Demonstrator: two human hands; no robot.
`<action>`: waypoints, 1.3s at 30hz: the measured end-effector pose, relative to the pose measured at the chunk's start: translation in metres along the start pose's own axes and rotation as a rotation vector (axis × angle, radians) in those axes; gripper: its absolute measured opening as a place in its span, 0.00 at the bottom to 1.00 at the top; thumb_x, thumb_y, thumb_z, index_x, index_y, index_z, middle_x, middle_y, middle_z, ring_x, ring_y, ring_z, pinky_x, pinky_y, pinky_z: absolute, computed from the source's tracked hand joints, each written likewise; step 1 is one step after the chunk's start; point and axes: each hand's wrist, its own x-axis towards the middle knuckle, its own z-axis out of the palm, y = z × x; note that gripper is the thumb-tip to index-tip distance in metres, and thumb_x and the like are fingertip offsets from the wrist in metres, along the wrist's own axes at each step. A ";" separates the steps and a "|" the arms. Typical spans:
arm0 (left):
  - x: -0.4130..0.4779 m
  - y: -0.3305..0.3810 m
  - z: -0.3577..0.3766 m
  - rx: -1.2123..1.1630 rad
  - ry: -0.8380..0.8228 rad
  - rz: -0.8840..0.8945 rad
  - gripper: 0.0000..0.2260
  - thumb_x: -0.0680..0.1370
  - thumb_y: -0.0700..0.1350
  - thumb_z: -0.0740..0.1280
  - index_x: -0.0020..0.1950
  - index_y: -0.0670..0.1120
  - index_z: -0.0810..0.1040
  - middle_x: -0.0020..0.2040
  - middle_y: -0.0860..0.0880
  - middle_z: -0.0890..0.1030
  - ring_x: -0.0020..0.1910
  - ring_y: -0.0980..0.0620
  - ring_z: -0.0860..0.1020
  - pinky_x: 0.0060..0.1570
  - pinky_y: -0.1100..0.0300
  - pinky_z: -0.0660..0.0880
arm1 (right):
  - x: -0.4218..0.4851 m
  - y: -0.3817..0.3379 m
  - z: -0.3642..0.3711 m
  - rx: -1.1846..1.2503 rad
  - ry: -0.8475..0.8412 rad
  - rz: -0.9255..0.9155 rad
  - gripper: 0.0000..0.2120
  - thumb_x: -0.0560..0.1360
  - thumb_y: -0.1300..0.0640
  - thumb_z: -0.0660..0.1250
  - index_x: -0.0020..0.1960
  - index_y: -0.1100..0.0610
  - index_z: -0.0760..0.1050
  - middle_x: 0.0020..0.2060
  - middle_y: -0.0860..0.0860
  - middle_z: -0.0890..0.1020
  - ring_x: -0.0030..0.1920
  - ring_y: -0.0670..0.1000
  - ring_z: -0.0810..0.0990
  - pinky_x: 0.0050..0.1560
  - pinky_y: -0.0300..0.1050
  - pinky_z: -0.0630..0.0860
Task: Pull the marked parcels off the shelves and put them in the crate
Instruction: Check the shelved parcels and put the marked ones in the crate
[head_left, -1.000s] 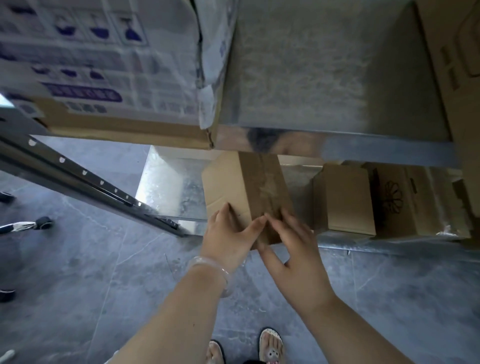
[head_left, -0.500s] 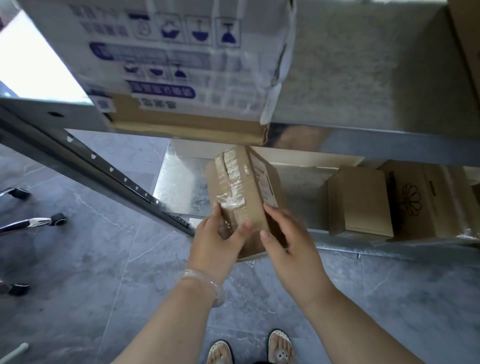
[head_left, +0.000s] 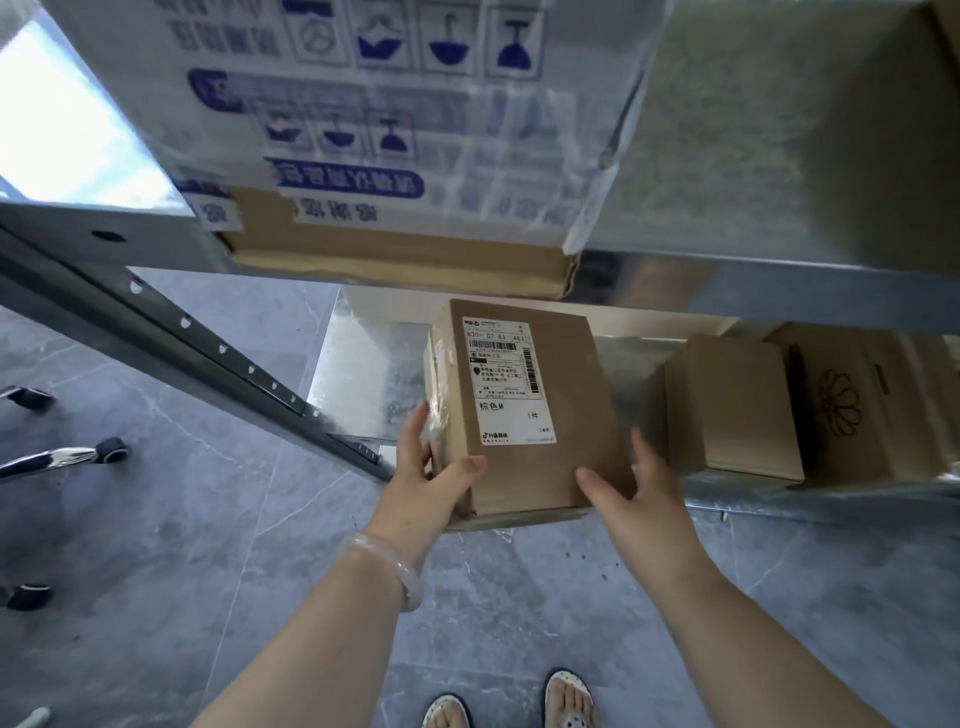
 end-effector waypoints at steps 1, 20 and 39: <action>0.002 0.001 0.002 -0.003 -0.004 -0.007 0.36 0.64 0.54 0.74 0.68 0.72 0.65 0.56 0.61 0.80 0.46 0.61 0.83 0.35 0.69 0.77 | 0.003 0.003 -0.001 0.037 -0.028 0.026 0.35 0.75 0.45 0.68 0.77 0.40 0.55 0.68 0.41 0.68 0.59 0.40 0.72 0.48 0.31 0.74; 0.045 -0.005 0.024 0.854 0.193 0.206 0.33 0.73 0.54 0.73 0.75 0.62 0.63 0.76 0.51 0.58 0.74 0.47 0.61 0.73 0.55 0.62 | 0.039 0.004 -0.014 0.061 -0.196 -0.144 0.31 0.79 0.46 0.63 0.76 0.36 0.51 0.73 0.41 0.64 0.69 0.40 0.66 0.66 0.44 0.66; 0.031 -0.020 0.223 0.901 -0.351 0.202 0.33 0.80 0.52 0.61 0.80 0.55 0.45 0.81 0.55 0.45 0.79 0.52 0.48 0.72 0.61 0.50 | 0.057 0.062 -0.150 -0.075 0.033 0.007 0.26 0.79 0.57 0.63 0.75 0.50 0.63 0.66 0.49 0.75 0.66 0.53 0.73 0.67 0.49 0.68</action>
